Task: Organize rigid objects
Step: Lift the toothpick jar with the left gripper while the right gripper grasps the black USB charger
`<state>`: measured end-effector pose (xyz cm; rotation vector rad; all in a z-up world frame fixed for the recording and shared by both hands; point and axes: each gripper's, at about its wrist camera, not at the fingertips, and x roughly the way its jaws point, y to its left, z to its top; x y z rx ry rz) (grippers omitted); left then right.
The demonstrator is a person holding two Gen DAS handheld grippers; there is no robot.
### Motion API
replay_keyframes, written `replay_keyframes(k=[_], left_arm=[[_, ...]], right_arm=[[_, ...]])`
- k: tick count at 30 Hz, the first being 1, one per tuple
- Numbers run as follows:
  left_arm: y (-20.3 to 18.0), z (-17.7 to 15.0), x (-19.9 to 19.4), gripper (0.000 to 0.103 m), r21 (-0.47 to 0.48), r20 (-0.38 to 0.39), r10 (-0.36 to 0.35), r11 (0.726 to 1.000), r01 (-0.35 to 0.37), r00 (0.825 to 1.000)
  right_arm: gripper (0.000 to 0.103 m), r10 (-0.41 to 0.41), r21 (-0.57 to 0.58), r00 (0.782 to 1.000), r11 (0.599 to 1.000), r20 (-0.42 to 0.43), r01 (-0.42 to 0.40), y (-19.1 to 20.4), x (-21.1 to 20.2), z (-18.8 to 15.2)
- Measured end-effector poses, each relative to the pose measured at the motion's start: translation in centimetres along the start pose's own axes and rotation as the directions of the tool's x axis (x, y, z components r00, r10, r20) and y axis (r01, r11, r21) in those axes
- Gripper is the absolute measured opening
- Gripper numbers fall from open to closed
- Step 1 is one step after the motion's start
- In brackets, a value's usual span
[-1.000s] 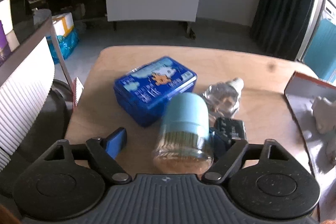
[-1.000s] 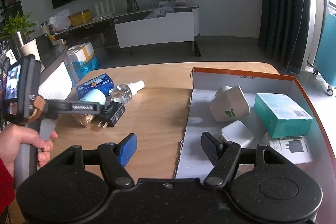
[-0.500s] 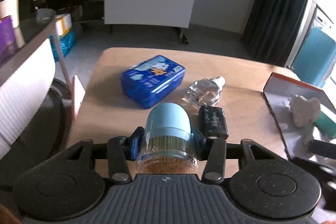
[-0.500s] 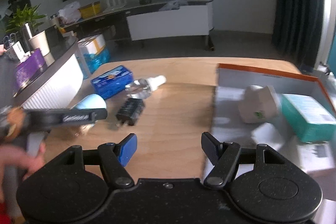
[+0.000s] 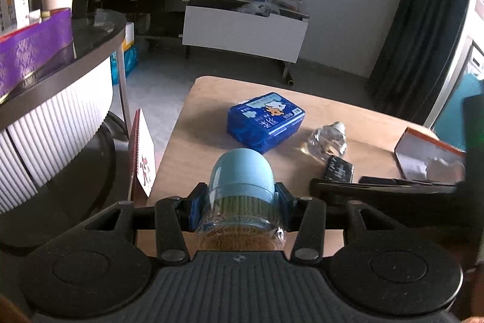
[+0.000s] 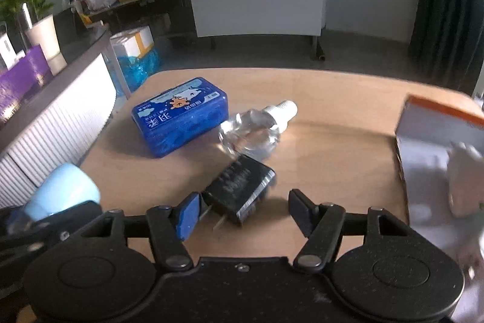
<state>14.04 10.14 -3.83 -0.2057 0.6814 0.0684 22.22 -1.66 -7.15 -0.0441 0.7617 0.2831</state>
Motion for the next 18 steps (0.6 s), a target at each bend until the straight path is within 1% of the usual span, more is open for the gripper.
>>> replay_keyframes(k=[1, 5, 8, 11, 15, 18], left_arm=[[0.0, 0.1, 0.2, 0.047, -0.009, 0.001, -0.004, 1.0, 0.004, 1.0], [0.0, -0.1, -0.2, 0.047, -0.013, 0.011, -0.013, 1.0, 0.013, 1.0], [0.0, -0.2, -0.4, 0.047, -0.009, 0.018, -0.011, 1.0, 0.011, 1.0], [0.0, -0.3, -0.6, 0.047, -0.011, 0.018, -0.016, 1.0, 0.017, 1.0], [-0.4, -0.6, -1.2, 0.047, -0.01, 0.007, -0.052, 0.999, 0.052, 0.999], [-1.2, -0.9, -2.0, 0.047, 0.011, 0.005, -0.065, 0.998, 0.065, 0.998]], right_arm=[[0.069, 0.002, 0.003, 1.0, 1.0, 0.013, -0.002, -0.1, 0.2, 0.1], [0.067, 0.008, 0.013, 1.0, 1.0, 0.029, -0.009, -0.5, 0.1, -0.2], [0.067, 0.01, 0.024, 1.0, 1.0, 0.023, -0.011, -1.2, -0.8, -0.7], [0.067, 0.016, 0.01, 0.999, 1.0, 0.038, -0.016, -1.6, -2.6, -1.3], [0.067, 0.03, -0.026, 0.997, 0.999, 0.074, -0.029, -2.1, -6.3, -2.3], [0.067, 0.036, -0.04, 0.995, 0.999, 0.091, -0.032, -2.4, -8.8, -3.0]])
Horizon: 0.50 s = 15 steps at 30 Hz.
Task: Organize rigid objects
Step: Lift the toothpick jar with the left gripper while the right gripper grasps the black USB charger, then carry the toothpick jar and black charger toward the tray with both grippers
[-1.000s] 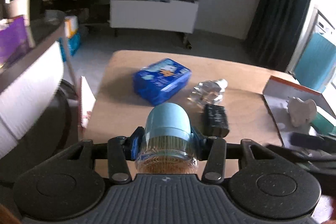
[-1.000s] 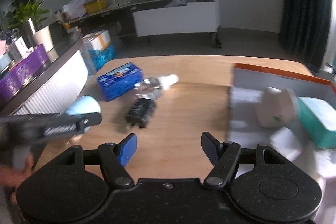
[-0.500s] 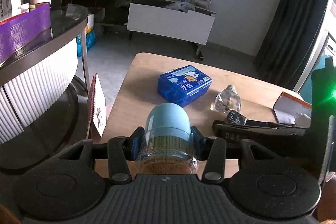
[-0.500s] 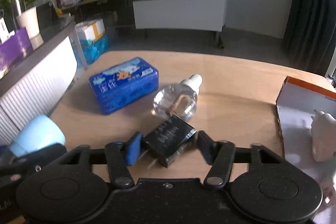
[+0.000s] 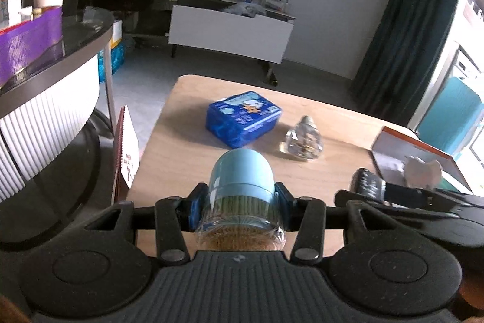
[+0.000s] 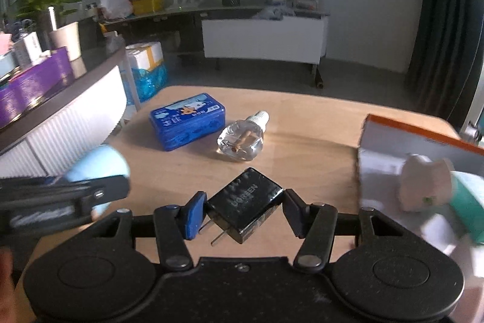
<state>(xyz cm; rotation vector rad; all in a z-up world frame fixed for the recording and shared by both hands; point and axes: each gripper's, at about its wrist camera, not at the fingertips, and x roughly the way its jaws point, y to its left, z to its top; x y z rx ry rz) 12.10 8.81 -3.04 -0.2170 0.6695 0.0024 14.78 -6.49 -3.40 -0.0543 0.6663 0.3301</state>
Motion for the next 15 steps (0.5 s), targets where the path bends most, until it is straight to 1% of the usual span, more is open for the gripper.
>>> replay_keyframes(k=[3, 5, 8, 15], left_arm=[[-1.1, -0.2, -1.0, 0.047, 0.02, 0.002, -0.01, 1.0, 0.01, 1.0], [-1.8, -0.7, -1.7, 0.047, 0.027, 0.0, -0.014, 1.0, 0.014, 1.0], [-2.6, -1.2, -2.8, 0.047, 0.021, -0.01, -0.029, 0.999, 0.029, 1.0], [-4.3, -2.2, -4.9, 0.047, 0.043, -0.001, 0.002, 0.999, -0.002, 1.0]], right_arm=[[0.067, -0.003, -0.012, 1.0, 1.0, 0.018, 0.004, -0.2, -2.5, -0.7], [0.067, -0.009, -0.024, 1.0, 1.0, 0.015, 0.009, -0.4, -3.8, -1.3], [0.067, -0.007, 0.0, 1.0, 1.0, 0.004, 0.007, -0.9, -5.4, -2.1], [0.067, -0.002, -0.007, 1.0, 1.0, 0.023, 0.003, -1.5, -8.2, -3.1]])
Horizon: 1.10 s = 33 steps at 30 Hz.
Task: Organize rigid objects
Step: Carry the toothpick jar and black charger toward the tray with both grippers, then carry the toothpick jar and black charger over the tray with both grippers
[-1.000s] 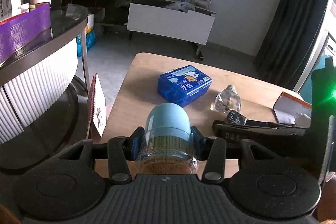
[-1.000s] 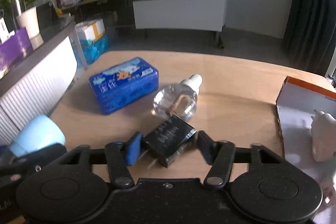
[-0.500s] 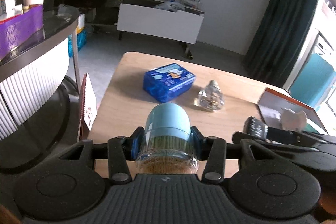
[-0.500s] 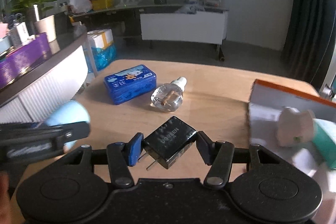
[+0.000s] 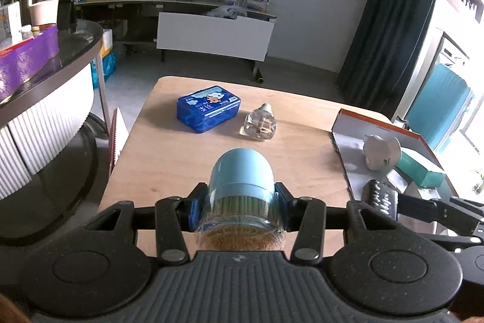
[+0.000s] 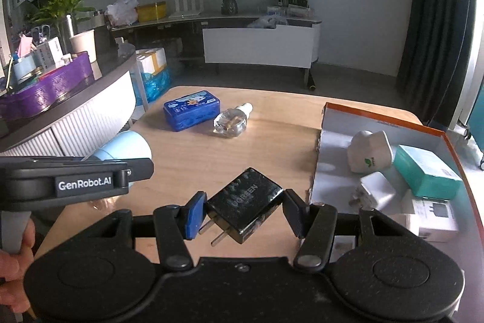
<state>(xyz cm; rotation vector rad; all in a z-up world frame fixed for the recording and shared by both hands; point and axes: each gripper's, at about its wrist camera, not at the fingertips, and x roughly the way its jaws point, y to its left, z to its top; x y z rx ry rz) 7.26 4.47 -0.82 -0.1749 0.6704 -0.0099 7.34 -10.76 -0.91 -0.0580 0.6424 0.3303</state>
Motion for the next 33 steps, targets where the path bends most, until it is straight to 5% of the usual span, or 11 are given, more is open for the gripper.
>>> replay_keyframes(k=[33], left_arm=[[-4.9, 0.4, -2.0, 0.047, 0.061, 0.017, -0.025, 0.998, 0.024, 1.0]], right_arm=[[0.067, -0.04, 0.057, 0.996, 0.998, 0.08, 0.035, -4.2, -5.1, -0.2]])
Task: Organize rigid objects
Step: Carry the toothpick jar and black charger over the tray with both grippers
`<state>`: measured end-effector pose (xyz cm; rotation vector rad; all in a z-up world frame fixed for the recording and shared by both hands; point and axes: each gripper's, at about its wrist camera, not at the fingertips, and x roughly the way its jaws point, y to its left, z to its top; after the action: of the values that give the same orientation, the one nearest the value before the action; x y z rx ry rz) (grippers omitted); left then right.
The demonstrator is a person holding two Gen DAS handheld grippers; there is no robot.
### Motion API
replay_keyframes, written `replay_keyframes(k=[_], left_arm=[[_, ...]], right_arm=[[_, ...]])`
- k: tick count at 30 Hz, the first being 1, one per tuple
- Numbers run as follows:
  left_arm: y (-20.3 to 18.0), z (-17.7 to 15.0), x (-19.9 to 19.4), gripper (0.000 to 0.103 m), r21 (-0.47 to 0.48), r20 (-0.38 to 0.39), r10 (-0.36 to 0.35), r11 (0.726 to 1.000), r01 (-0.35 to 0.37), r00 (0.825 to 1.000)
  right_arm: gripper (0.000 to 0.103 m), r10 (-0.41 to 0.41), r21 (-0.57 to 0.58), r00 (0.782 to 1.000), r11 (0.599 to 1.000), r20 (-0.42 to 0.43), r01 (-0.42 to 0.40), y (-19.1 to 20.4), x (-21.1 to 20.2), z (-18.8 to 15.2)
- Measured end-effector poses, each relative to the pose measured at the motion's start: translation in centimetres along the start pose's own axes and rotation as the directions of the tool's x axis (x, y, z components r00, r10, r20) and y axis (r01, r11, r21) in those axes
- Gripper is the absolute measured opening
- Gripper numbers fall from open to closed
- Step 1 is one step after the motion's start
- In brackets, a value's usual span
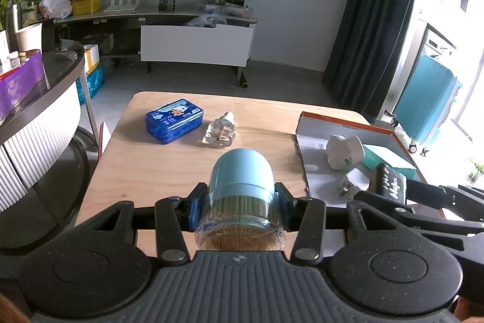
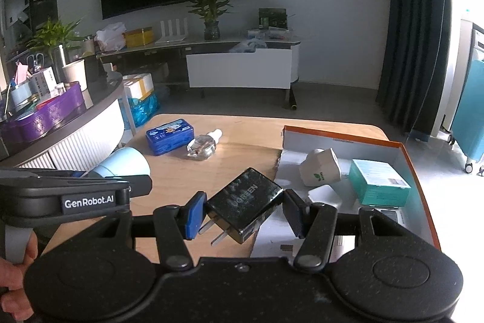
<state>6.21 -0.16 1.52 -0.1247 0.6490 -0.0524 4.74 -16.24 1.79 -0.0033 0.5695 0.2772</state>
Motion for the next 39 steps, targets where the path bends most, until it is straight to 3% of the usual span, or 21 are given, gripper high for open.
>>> replay_keyframes(k=[39], left_arm=[[-4.4, 0.7, 0.9, 0.047, 0.079, -0.016, -0.079, 0.994, 0.08, 0.997]], right_arm=[[0.067, -0.079, 0.076, 0.996, 0.994, 0.028, 0.077, -3.8, -1.7, 0.2]])
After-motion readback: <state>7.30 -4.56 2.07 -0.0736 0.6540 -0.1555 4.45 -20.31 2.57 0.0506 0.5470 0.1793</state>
